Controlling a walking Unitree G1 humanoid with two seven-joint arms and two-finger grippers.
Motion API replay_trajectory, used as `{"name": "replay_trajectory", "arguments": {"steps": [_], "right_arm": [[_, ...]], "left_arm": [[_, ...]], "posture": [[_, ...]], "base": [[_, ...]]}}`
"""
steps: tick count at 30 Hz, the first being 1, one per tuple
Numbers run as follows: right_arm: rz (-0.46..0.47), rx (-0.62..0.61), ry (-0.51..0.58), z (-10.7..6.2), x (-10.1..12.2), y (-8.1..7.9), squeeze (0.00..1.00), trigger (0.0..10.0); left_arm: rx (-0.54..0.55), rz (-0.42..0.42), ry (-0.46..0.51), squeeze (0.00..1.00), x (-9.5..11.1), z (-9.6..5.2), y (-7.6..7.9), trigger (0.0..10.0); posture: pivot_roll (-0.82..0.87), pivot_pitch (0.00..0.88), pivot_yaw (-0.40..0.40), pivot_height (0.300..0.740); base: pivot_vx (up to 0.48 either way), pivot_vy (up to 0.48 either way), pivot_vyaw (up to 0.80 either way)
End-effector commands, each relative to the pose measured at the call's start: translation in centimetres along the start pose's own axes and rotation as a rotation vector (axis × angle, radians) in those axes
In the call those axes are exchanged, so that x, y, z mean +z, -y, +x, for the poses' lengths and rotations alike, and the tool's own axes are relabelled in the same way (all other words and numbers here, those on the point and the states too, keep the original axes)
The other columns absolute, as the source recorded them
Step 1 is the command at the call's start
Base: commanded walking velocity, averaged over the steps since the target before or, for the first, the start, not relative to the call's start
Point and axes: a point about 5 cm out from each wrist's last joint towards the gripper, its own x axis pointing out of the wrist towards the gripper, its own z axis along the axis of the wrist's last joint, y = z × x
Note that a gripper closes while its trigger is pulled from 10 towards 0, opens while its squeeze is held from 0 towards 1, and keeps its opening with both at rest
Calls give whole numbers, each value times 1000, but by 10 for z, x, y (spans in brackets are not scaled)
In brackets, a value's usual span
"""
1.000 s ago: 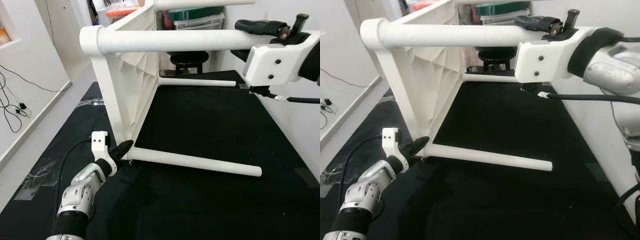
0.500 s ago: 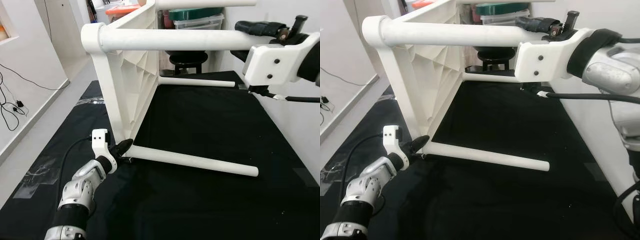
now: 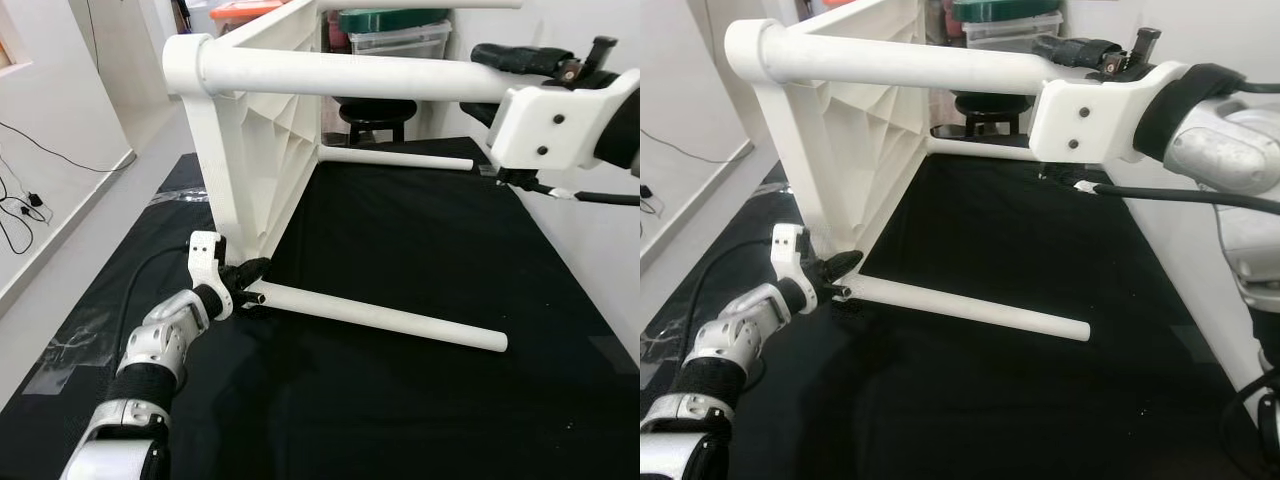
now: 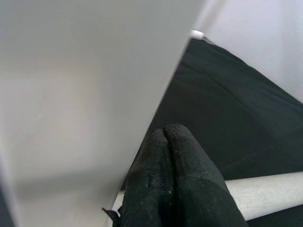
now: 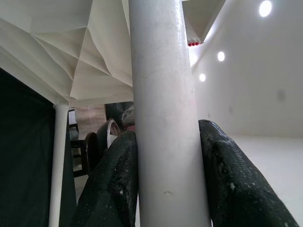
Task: Building children table
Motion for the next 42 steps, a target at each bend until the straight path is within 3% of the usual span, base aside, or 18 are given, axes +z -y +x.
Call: {"name": "replay_trajectory", "arguments": {"steps": [1,10,16,19,20,23,24,25,26,28,31,34,36,38,39,40,41,42], "right_arm": [[37,10,51,0,6,-2,0,0],[54,12,44,-2,6,-2,0,0],[50,-66,-97,-12,-14,9,0,0],[55,-184,-230,-24,-36,23,0,0],[55,-184,-230,-24,-36,23,0,0],[87,-288,-314,-32,-50,32,0,0],[87,-288,-314,-32,-50,32,0,0],[139,-365,-387,-40,-62,32,0,0],[139,-365,-387,-40,-62,32,0,0],[232,-440,-477,-51,-76,26,0,0],[345,-477,-553,-59,-88,10,0,0],[345,-477,-553,-59,-88,10,0,0],[423,-482,-585,-61,-92,-4,0,0],[738,-423,-660,-54,-93,-79,0,0],[738,-423,-660,-54,-93,-79,0,0],[871,-382,-696,-51,-88,-114,0,0],[871,-382,-696,-51,-88,-114,0,0],[971,-348,-726,-49,-83,-142,0,0]], "left_arm": [[19,12,-38,0,-7,-5,-6,10000],[103,-13,-47,0,-12,-12,-23,10000],[403,-18,46,0,13,-52,-79,10000],[549,80,158,0,68,-87,-111,10000],[549,80,158,0,68,-87,-111,10000],[597,203,254,0,127,-111,-120,10000],[597,203,254,0,127,-111,-120,10000],[596,323,336,0,181,-124,-115,10000],[596,323,336,0,181,-124,-115,10000],[567,436,406,0,229,-131,-101,10000],[517,522,451,0,261,-130,-84,10000],[517,522,451,0,261,-130,-84,10000],[477,558,470,0,275,-127,-74,10000],[313,650,470,0,298,-105,-42,10000],[313,650,470,0,298,-105,-42,10000],[250,689,457,0,303,-95,-30,10000],[250,689,457,0,303,-95,-30,10000],[206,707,447,0,304,-88,-22,10000]], "posture": [[-341,118,72,740],[-358,146,76,740],[-356,140,87,740],[-321,122,95,740],[-321,122,95,740],[-304,113,101,740],[-304,113,101,740],[-270,95,112,740],[-270,95,112,740],[-248,83,117,740],[-231,74,121,740],[-231,74,121,740],[-213,68,126,740],[-179,49,143,740],[-179,49,143,740],[-175,44,146,740],[-175,44,146,740],[-175,44,146,740]], "base": [[0,0,0],[0,0,0],[0,0,0],[0,0,0],[0,0,0],[0,0,0],[0,0,0],[0,0,0],[0,0,0],[0,0,0],[0,0,0],[0,0,0],[0,0,0],[0,0,0],[0,0,0],[0,0,0],[0,0,0],[0,0,0]]}}
